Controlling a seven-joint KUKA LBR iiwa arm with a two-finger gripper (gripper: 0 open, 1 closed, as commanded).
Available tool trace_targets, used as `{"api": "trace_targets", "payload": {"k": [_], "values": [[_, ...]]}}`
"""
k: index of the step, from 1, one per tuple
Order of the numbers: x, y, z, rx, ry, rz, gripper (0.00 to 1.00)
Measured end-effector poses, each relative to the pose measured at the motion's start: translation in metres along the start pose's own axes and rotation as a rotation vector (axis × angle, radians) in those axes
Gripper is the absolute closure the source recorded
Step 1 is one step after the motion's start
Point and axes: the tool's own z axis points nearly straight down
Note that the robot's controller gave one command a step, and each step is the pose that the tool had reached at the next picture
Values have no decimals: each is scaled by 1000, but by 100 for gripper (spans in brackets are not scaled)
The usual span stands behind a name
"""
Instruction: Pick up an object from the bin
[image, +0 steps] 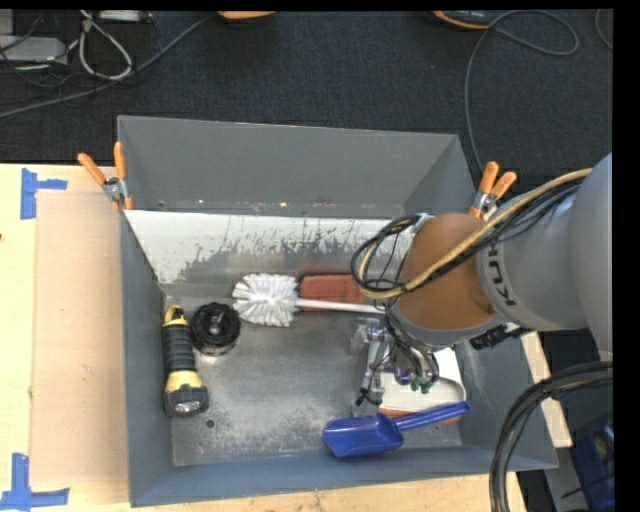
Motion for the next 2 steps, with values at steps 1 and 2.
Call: {"api": "trace_targets", "payload": {"k": [1, 2], "values": [[-42, -20, -43, -3, -18, -36, 0], [25, -49, -25, -4, -9, -26, 0]]}}
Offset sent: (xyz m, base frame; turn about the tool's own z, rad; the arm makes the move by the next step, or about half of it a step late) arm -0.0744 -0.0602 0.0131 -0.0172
